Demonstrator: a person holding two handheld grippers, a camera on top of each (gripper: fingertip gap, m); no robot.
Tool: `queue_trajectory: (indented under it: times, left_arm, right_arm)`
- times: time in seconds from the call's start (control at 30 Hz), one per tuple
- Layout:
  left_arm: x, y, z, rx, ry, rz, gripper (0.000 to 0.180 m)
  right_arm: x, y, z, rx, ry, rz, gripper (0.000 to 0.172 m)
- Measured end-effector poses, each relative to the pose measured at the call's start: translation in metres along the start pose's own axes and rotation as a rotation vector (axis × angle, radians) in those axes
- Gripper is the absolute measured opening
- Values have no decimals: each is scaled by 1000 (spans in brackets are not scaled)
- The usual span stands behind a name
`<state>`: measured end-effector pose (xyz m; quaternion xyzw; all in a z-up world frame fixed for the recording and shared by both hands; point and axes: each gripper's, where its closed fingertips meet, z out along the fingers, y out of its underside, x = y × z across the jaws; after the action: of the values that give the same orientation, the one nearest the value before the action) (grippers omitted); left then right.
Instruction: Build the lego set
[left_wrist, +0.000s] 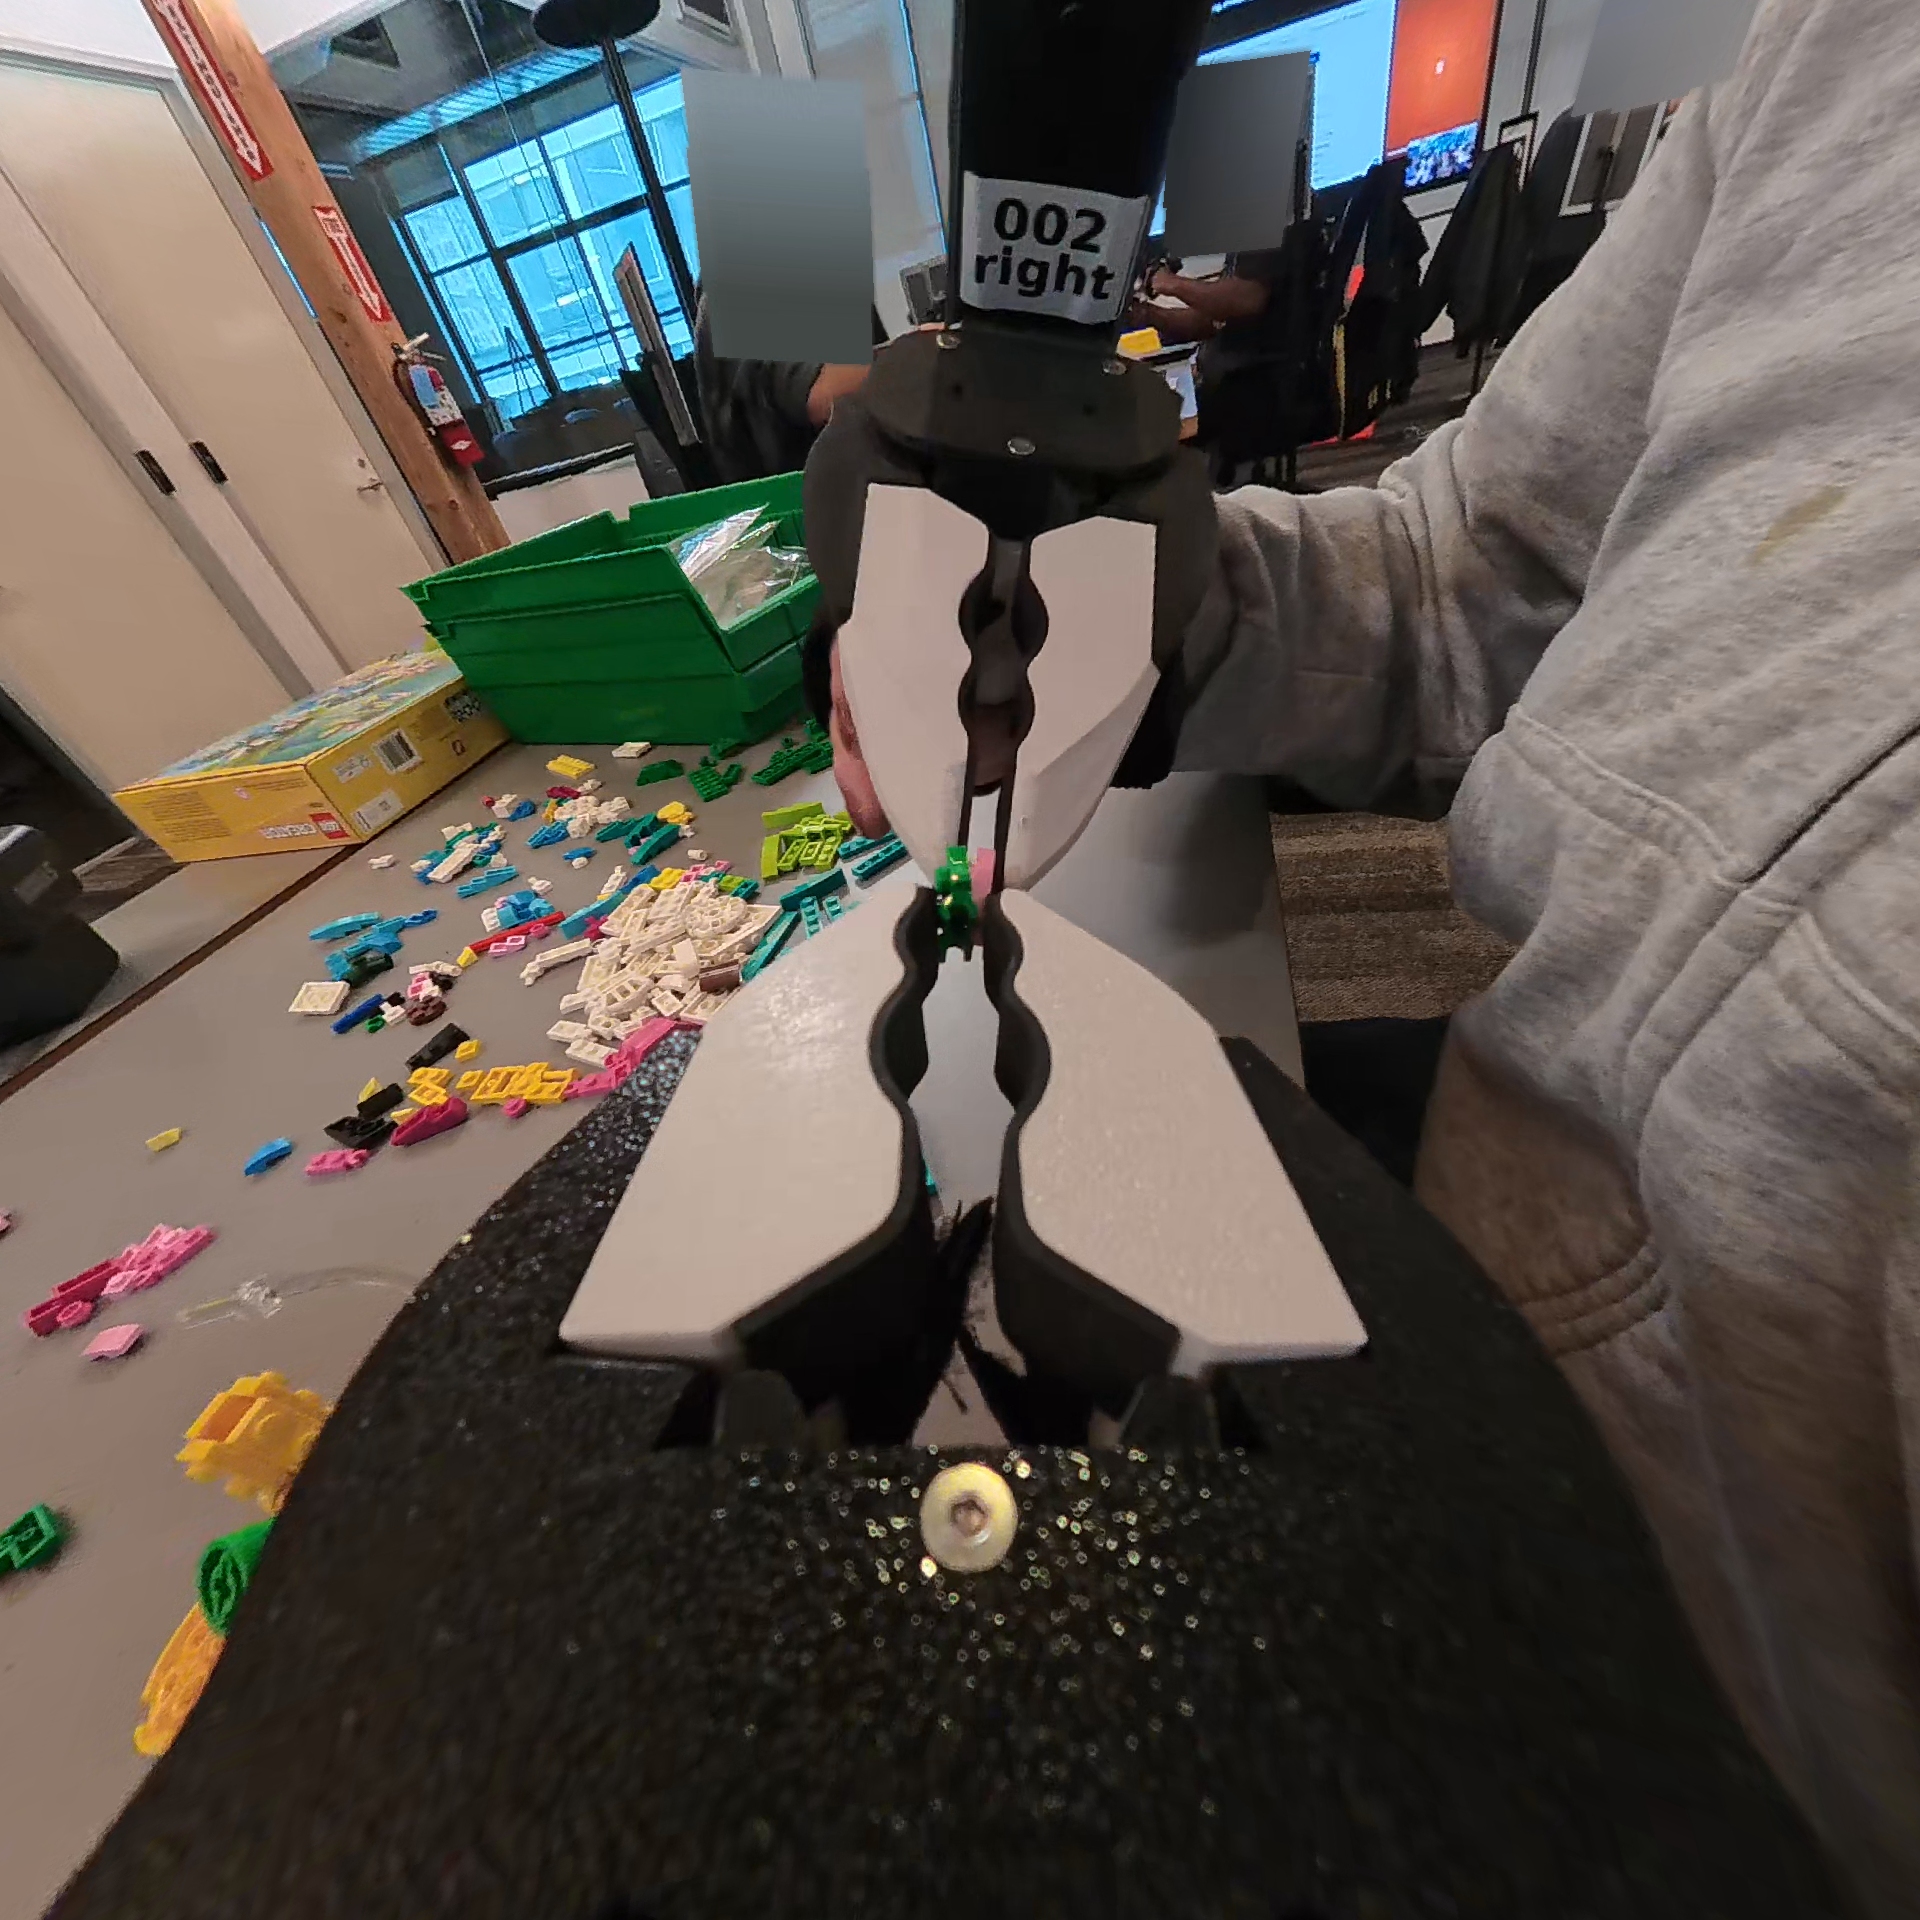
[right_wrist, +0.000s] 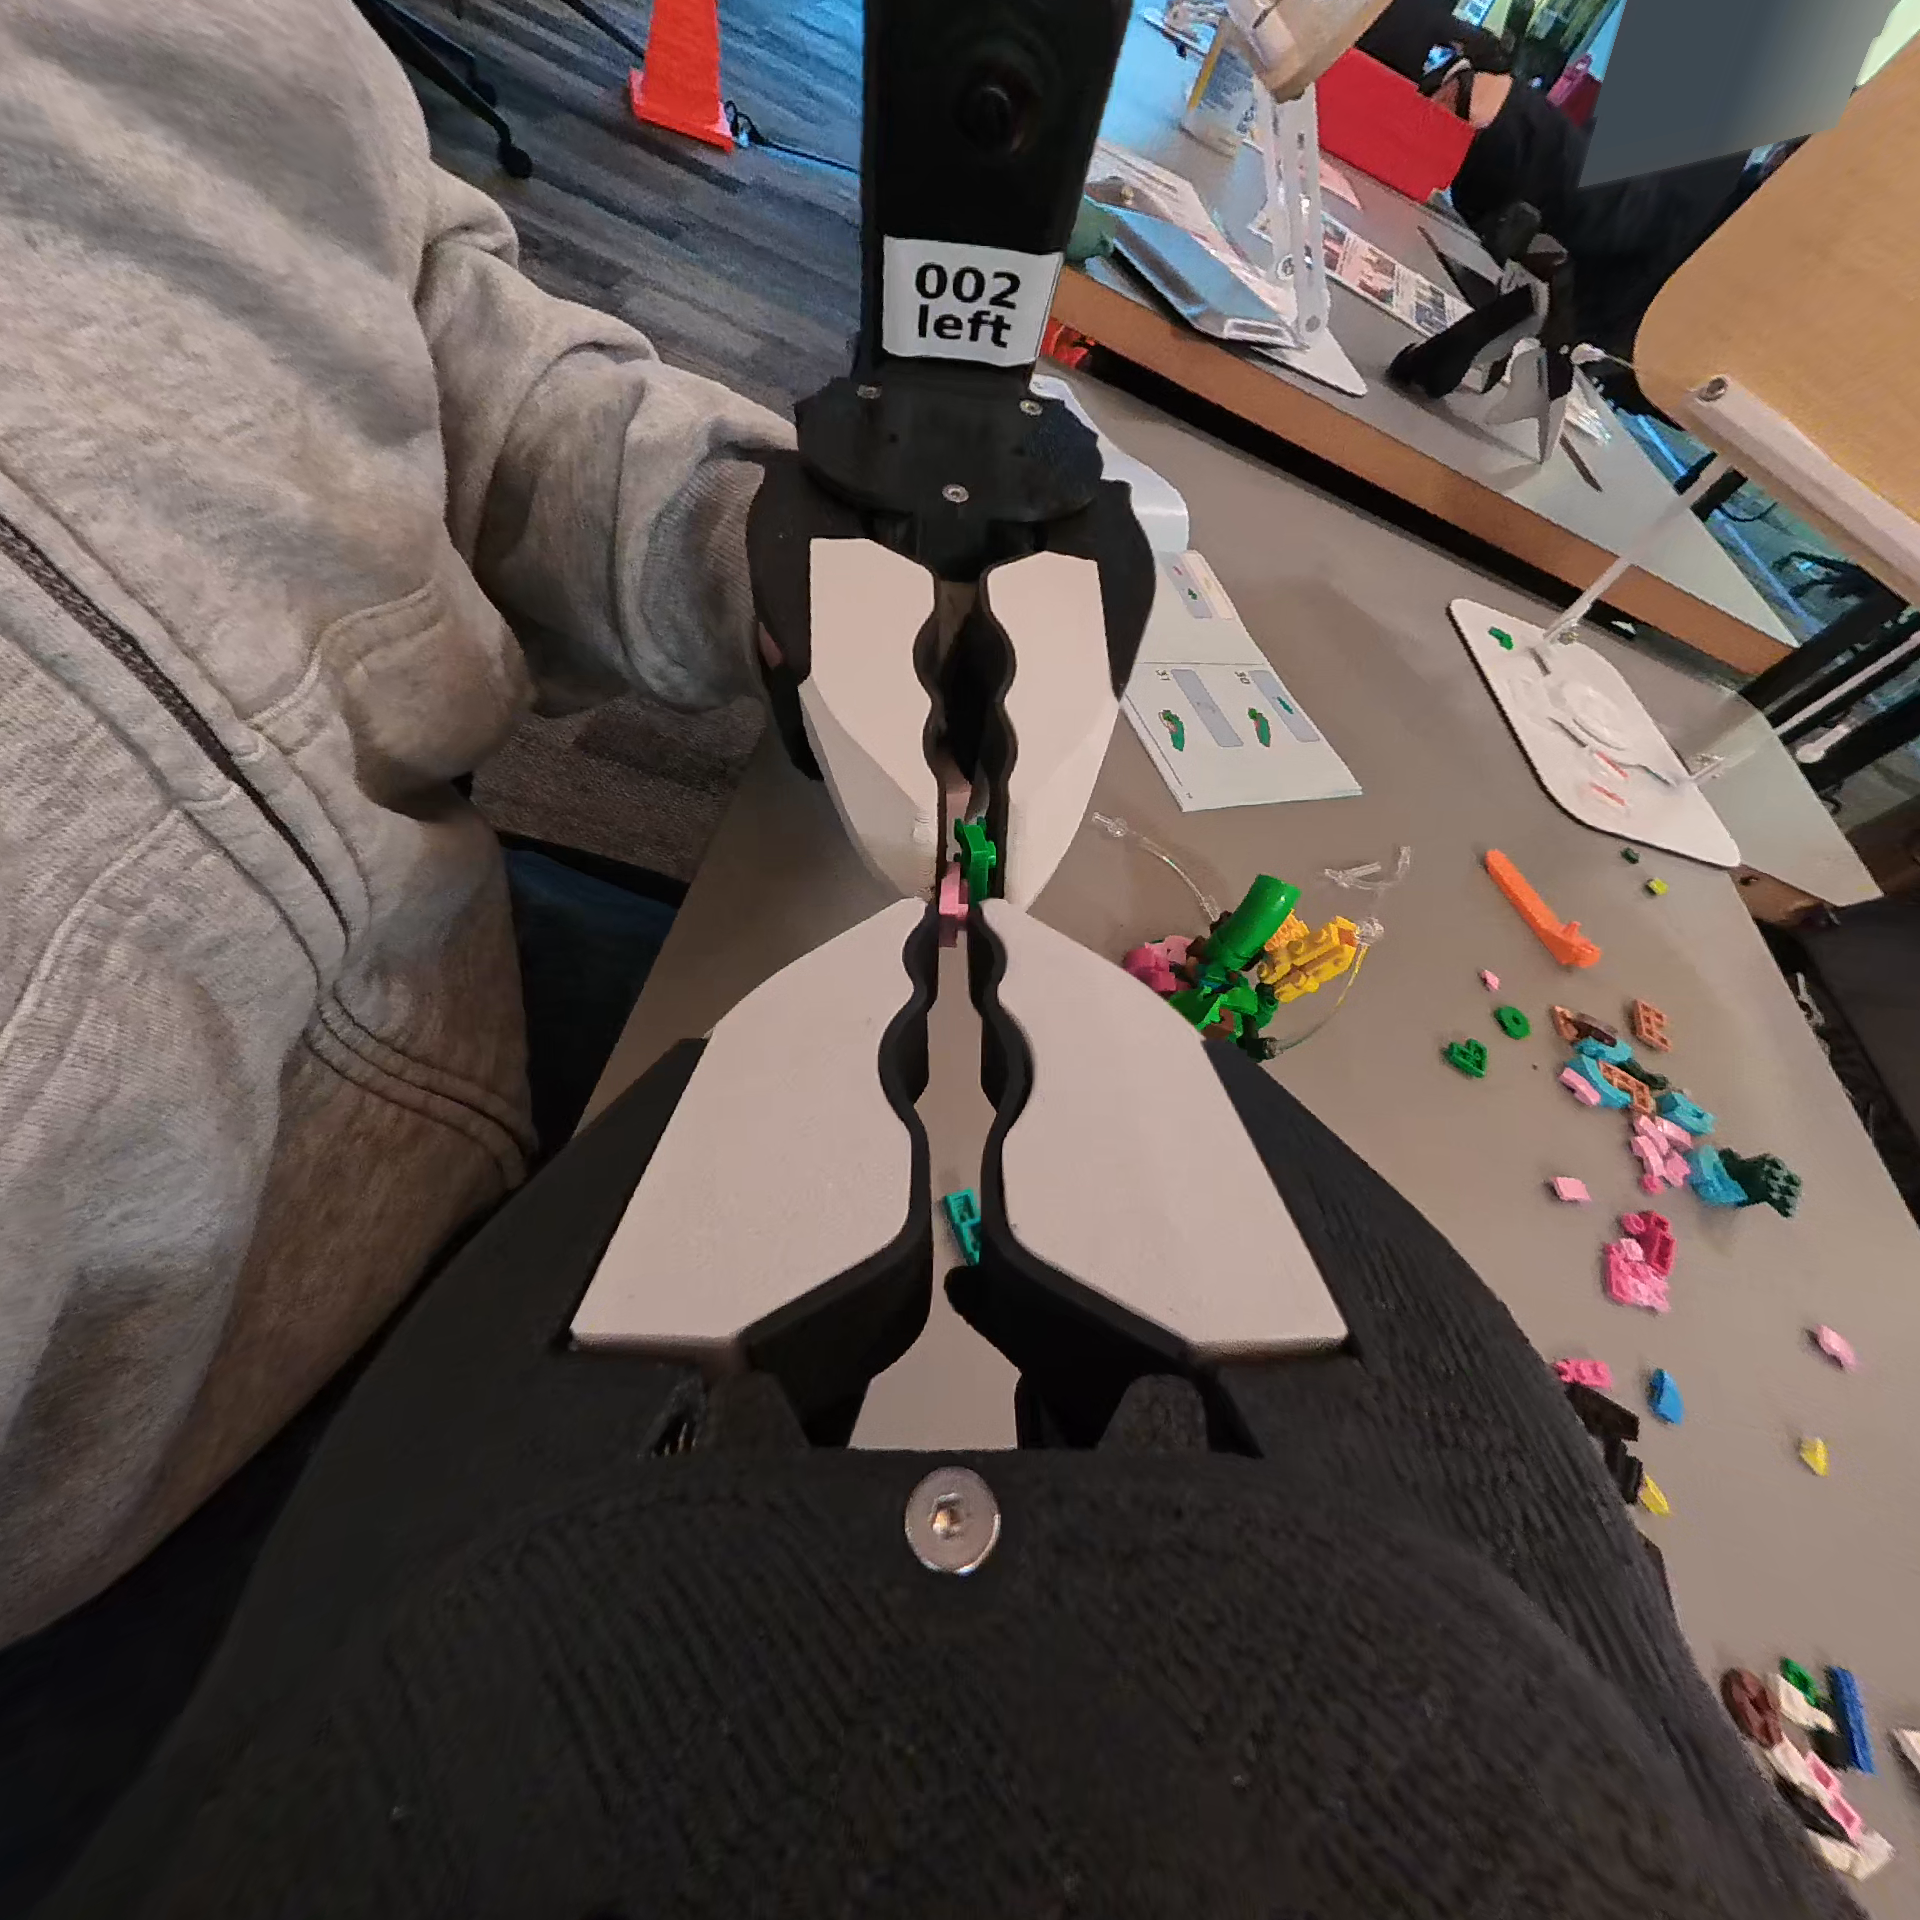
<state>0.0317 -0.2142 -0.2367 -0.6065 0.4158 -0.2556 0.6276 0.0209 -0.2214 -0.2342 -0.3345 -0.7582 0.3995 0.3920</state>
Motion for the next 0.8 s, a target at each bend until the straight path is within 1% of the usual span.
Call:
queue_trajectory:
  times: [0.23,0.33,0.43,0.57,0.67,0.8]
  left_arm:
    - [12,2,0,-38,100,11,9]
    - [11,4,1,-51,108,16,9]
    - [7,3,2,-46,84,24,8]
    - [4,6,3,-51,52,26,8]
    - [4,10,4,-61,42,45,8]
    - [-1,13,4,-41,37,0,8]
  right_arm:
    - [-9,1,1,14,-68,14,3]
    - [-8,1,2,30,-61,24,3]
    - [-5,2,2,41,-38,22,3]
    - [-1,5,1,31,10,-31,2]
    - [-1,8,3,18,11,-48,2]
    - [2,12,6,21,37,-69,2]
